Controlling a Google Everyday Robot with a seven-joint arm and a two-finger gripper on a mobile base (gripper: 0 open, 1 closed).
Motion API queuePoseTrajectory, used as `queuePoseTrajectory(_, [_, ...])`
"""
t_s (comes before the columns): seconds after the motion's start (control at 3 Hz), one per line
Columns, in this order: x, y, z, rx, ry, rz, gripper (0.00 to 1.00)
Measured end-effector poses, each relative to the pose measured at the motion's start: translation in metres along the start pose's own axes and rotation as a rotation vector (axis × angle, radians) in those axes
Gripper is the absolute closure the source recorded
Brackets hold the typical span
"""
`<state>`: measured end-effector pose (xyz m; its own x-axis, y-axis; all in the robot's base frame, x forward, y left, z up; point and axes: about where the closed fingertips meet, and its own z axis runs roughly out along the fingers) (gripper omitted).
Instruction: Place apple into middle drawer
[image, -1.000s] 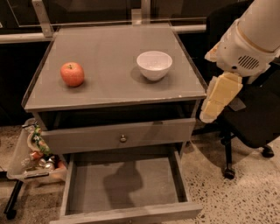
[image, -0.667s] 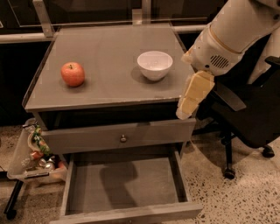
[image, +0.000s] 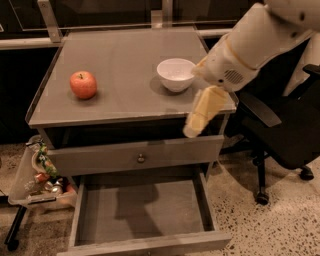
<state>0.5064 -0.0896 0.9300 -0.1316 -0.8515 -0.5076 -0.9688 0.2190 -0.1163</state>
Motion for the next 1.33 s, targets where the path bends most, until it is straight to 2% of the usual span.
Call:
queuePoseTrajectory(0.33, [-0.054, 0.000, 0.041, -0.104, -0.208, -0.049, 0.00])
queuePoseTrajectory(0.67, [-0.103, 0.013, 0.058, -0.206, -0.351, -0.145, 0.00])
queuePoseTrajectory(1.0, [-0.104, 0.015, 0.059, -0.210, -0.355, -0.147, 0.00])
queuePoseTrajectory(1.33, [-0.111, 0.007, 0.090, -0.229, -0.359, -0.111, 0.00])
